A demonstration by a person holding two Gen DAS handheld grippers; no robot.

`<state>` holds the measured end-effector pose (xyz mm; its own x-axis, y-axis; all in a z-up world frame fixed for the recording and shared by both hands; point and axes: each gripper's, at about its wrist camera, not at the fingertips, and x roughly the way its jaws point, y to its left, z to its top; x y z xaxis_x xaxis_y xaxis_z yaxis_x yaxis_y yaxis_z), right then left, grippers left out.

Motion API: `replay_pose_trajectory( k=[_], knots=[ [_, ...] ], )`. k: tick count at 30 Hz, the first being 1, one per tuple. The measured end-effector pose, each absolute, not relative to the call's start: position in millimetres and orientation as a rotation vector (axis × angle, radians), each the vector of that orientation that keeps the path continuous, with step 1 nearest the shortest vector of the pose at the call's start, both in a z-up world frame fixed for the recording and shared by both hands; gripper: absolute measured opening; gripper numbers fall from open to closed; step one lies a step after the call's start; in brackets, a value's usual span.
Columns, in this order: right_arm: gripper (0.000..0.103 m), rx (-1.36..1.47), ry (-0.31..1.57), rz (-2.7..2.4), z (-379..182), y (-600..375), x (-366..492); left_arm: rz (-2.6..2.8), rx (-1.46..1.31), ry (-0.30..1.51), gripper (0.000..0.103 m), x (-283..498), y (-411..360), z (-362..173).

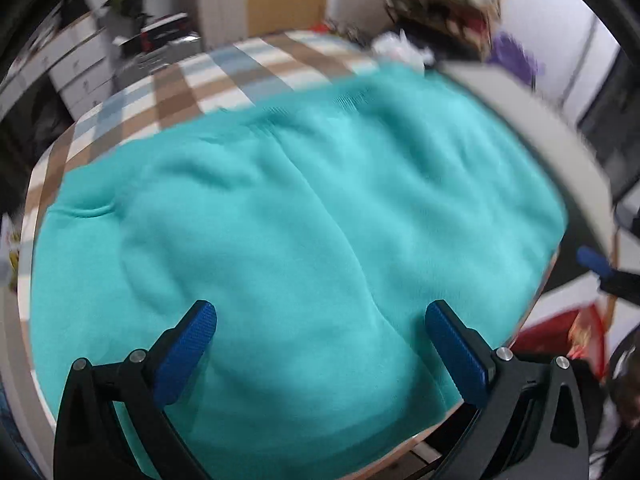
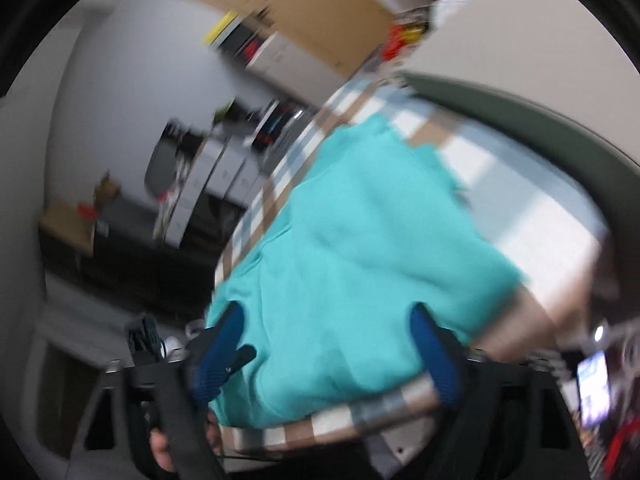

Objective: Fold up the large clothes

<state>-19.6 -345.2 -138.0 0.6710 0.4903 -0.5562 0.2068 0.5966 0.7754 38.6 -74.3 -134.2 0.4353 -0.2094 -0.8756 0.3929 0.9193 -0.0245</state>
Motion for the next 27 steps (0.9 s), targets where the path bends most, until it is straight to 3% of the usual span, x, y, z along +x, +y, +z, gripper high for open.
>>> replay_pose_trajectory(
  k=[7, 16, 22, 24, 25, 27],
  knots=[
    [0.09, 1.05, 0.995, 0.166, -189, -341, -4, -0.361, 0.158, 1.077, 0.102, 54, -73, -145],
    [0.094, 0.973, 1.005, 0.124, -195, -324, 27, -0.353, 0.16, 1.063, 0.102, 48, -73, -144],
    [0.095, 0.722, 0.994, 0.026, -183, -298, 46, -0.345, 0.162, 1.064, 0.102, 45, -75, -143],
    [0.088, 0.748, 0.969, 0.023, -182, -300, 46, -0.345, 0.163, 1.062, 0.102, 45, -74, -143],
    [0.075, 0.752, 0.945, 0.027, -178, -302, 42, -0.345, 0.164, 1.062, 0.102, 45, -74, -143],
    [0.07, 0.718, 0.879, 0.081, -162, -296, 37, -0.344, 0.166, 1.062, 0.102, 45, -74, -143]
  ],
)
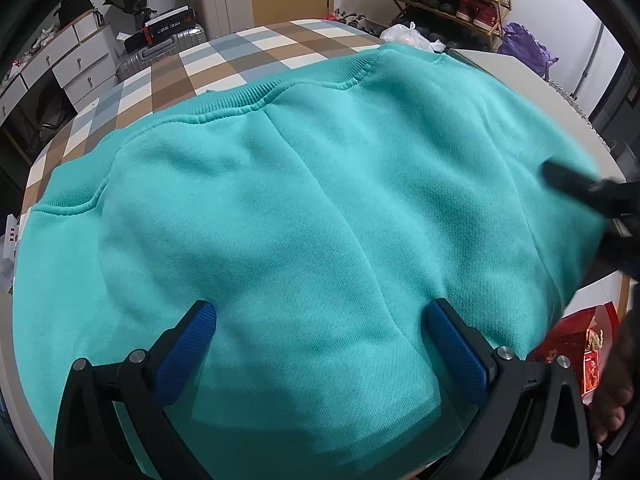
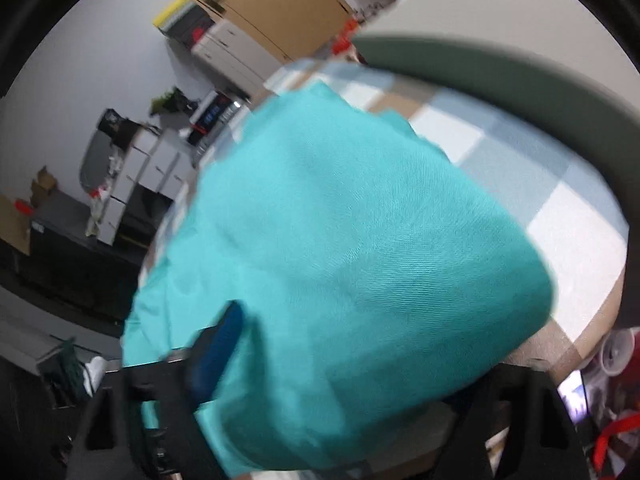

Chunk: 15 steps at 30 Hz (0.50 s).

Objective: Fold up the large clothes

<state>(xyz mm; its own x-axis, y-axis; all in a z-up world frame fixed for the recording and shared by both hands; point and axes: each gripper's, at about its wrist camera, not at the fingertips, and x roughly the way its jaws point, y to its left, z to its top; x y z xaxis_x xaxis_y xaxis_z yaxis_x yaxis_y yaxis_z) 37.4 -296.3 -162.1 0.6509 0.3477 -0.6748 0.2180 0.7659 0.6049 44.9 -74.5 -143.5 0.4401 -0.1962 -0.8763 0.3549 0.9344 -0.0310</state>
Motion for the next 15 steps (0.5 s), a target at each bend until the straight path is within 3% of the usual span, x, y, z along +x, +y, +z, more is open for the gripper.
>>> replay_pose_trajectory(
  k=[5, 10, 15],
  knots=[
    [0.068, 0.562, 0.693, 0.269, -126, -278, 23, -0.34, 0.17, 1.061, 0.102, 45, -75, -144],
    [0.07, 0.824, 0.855, 0.131, -174, -322, 34, -0.338, 0.174, 1.059, 0.102, 45, -76, -143],
    [0.071, 0.833, 0.927, 0.1, -195, -329, 36, -0.337, 0.175, 1.055, 0.102, 44, -75, -143]
  ],
)
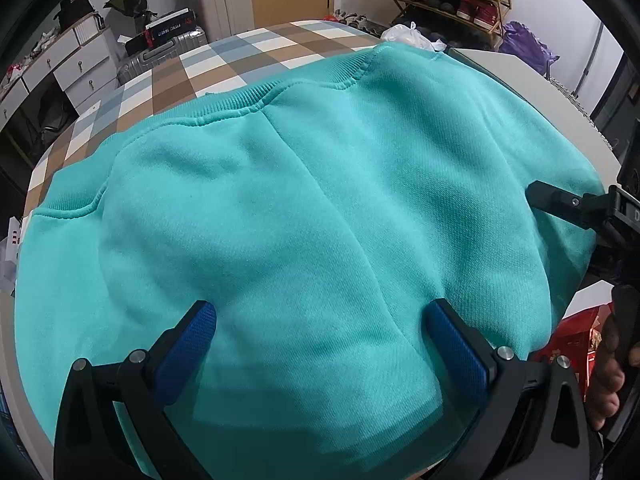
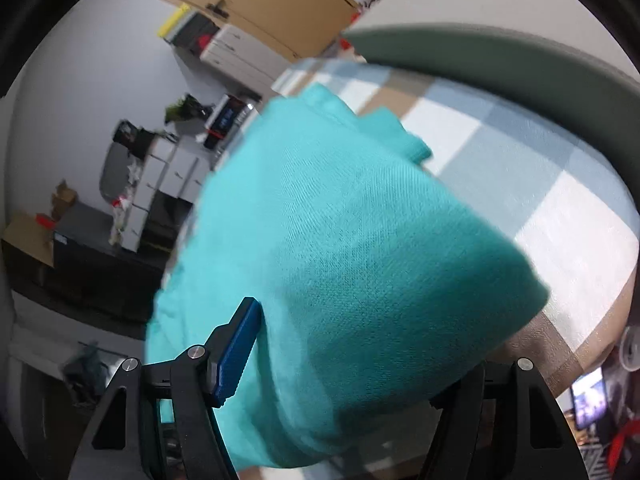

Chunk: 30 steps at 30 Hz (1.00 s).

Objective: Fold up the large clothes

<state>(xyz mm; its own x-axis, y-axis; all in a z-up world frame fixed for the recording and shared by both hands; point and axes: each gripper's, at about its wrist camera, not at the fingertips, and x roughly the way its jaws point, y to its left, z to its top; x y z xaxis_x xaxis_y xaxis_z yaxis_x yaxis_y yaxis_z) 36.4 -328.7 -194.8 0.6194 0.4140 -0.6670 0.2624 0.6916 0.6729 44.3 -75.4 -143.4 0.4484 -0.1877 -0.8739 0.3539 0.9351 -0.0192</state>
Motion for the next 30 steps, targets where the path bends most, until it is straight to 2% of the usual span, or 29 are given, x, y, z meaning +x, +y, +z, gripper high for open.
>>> replay_pose_trajectory(
  k=[3, 5, 7, 10, 16, 24, 27, 30],
  knots=[
    [0.071, 0.809, 0.915, 0.09, -194, -326, 37, -0.338, 0.174, 1.052, 0.103, 44, -75, -143],
    [0.063, 0.776, 0.909, 0.084, -190, -324, 39, -0.339, 0.174, 1.049, 0.103, 44, -75, -143],
    [0.037, 0.665, 0.873, 0.088, -172, -312, 41, -0.339, 0.174, 1.045, 0.102, 44, -74, -143],
    [0.024, 0.471, 0.813, 0.097, -147, -291, 45, -0.343, 0.175, 1.037, 0.103, 46, -76, -143],
    [0.019, 0.344, 0.77, 0.122, -134, -291, 48, -0.359, 0.159, 1.041, 0.102, 54, -93, -142],
    [0.018, 0.223, 0.725, 0.081, -116, -326, 53, -0.489, 0.139, 1.079, 0.102, 77, -143, -125],
    [0.018, 0.207, 0.729, 0.084, -115, -341, 55, -0.454, 0.075, 0.958, 0.102, 78, -130, -94],
    [0.018, 0.163, 0.726, 0.104, -118, -340, 52, -0.37, 0.087, 0.975, 0.102, 102, -133, -99]
  ],
)
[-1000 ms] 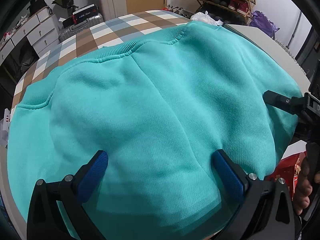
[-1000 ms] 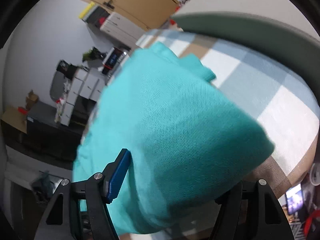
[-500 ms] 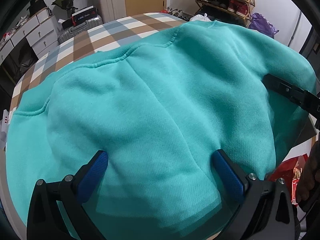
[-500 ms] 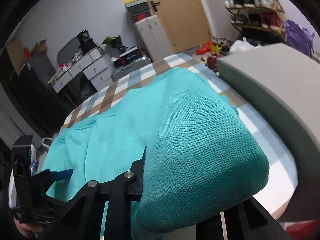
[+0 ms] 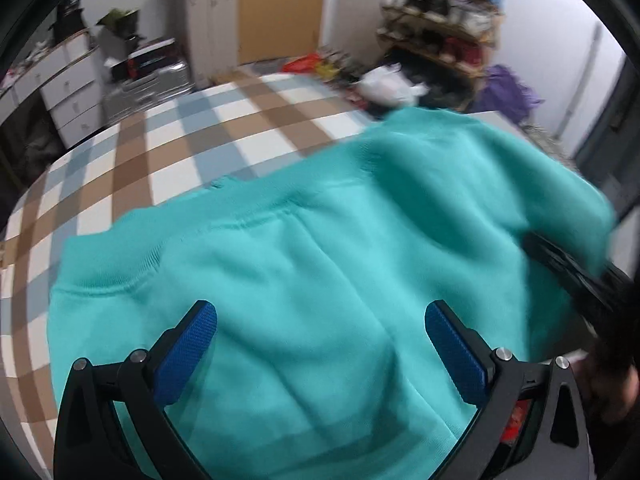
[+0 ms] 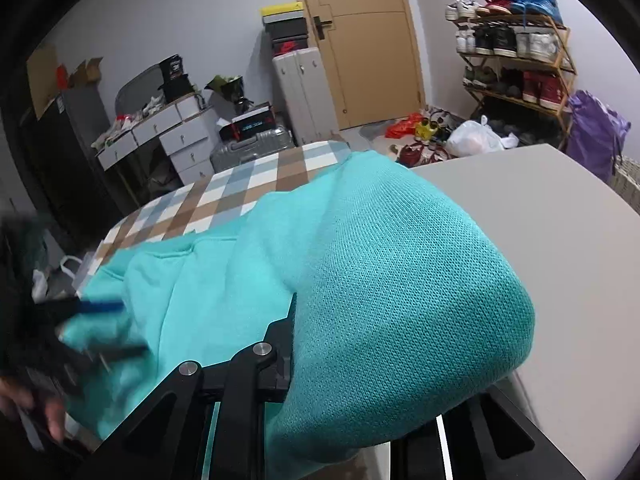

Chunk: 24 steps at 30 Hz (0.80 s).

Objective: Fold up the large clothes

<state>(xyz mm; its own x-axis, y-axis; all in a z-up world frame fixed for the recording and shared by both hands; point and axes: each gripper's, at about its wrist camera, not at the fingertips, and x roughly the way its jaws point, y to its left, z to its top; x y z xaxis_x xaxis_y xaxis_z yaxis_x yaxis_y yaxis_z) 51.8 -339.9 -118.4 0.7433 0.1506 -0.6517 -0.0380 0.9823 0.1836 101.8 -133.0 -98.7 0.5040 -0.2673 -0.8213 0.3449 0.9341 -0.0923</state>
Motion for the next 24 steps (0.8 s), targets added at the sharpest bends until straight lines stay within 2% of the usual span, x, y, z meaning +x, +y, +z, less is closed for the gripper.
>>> replay_pose_trajectory(
  k=[3, 4, 10, 14, 17, 18, 24],
  knots=[
    [0.018, 0.151, 0.709, 0.11, -121, -338, 48, -0.296, 0.199, 1.091, 0.102, 130, -150, -137],
    [0.018, 0.166, 0.71, 0.114, -122, -340, 48, -0.281, 0.266, 1.078, 0.102, 131, -159, -142],
    [0.019, 0.196, 0.718, 0.136, -126, -344, 49, -0.307, 0.222, 1.127, 0.102, 136, -148, -131],
    [0.019, 0.235, 0.729, 0.156, -128, -353, 49, -0.292, 0.131, 1.047, 0.101, 107, -118, -98],
    [0.019, 0.231, 0.723, 0.163, -129, -355, 48, -0.273, 0.162, 1.176, 0.102, 109, -125, -135],
    [0.019, 0.216, 0.72, 0.164, -128, -354, 49, -0.254, 0.191, 1.146, 0.103, 109, -132, -144],
    [0.019, 0.176, 0.716, 0.175, -120, -349, 51, -0.21, 0.22, 1.164, 0.101, 95, -136, -121]
  ],
)
